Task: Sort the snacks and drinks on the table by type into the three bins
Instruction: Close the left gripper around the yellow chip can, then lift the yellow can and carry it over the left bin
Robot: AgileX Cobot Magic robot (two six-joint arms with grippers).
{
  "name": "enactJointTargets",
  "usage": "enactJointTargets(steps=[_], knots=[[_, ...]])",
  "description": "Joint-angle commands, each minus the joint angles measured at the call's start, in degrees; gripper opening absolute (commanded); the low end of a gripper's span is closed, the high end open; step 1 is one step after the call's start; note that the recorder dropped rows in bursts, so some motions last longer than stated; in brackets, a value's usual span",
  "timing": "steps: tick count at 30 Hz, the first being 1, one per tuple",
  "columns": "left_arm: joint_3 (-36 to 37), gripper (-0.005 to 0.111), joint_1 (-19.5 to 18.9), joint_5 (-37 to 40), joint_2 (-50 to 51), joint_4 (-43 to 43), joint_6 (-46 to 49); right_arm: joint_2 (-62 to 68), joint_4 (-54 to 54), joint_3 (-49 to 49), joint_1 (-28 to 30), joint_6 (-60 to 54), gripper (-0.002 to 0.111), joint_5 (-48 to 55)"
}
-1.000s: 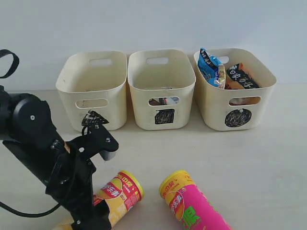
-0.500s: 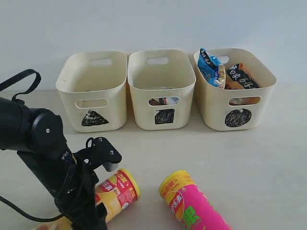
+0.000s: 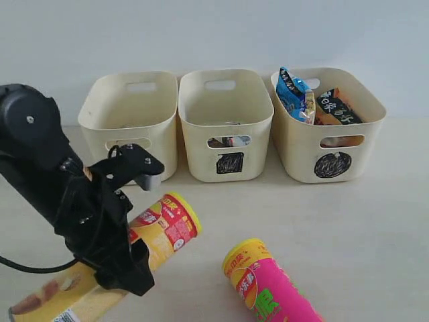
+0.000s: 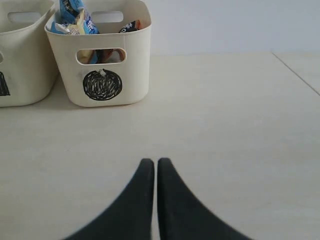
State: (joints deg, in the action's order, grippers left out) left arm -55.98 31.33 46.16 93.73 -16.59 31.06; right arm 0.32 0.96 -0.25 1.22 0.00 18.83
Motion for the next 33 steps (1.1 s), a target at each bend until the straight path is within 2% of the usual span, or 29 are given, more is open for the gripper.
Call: enactJointTargets(steps=[1,6,13,20,23,27,33], knots=[[-1.99,0.004,0.41,2.96,-4.52,-0.34,-2.28,-0.32,-0.23,0.25,-0.09,-0.39,0.0,-0.34],[-8.06,0.004,-1.03,7.71,-5.39,0.18,-5.09,-0.32,-0.23,0.25,-0.09,-0.39,0.0,-0.34],[-17.26,0.004,-3.7,7.45,-5.39,1.96,-6.69,-0.32,-0.23,0.25,-0.09,-0.39,0.0,-0.34],[-25.92,0.004,-10.02,2.46,-4.89,1.96,-8.18,-0.32,-0.23,0.25,-0.09,-0.39,0.0,-0.34],[-29.95,0.004,-12.33,-3.29,-1.71,2.04,-8.18,-0.32,-0.23,0.25,-0.09,-0.39,0.0,-0.34],[-32.95,0.004,-13.71,-7.22,2.27,1.88,-8.35,-0.32,-0.23,0.25,-0.09,-0.39,0.0,-0.34],[-43.61,0.004,-15.61,-12.21,13.75,2.1,-9.42,-0.32,-0.23,0.25,-0.09,0.0,0.0,-0.37]])
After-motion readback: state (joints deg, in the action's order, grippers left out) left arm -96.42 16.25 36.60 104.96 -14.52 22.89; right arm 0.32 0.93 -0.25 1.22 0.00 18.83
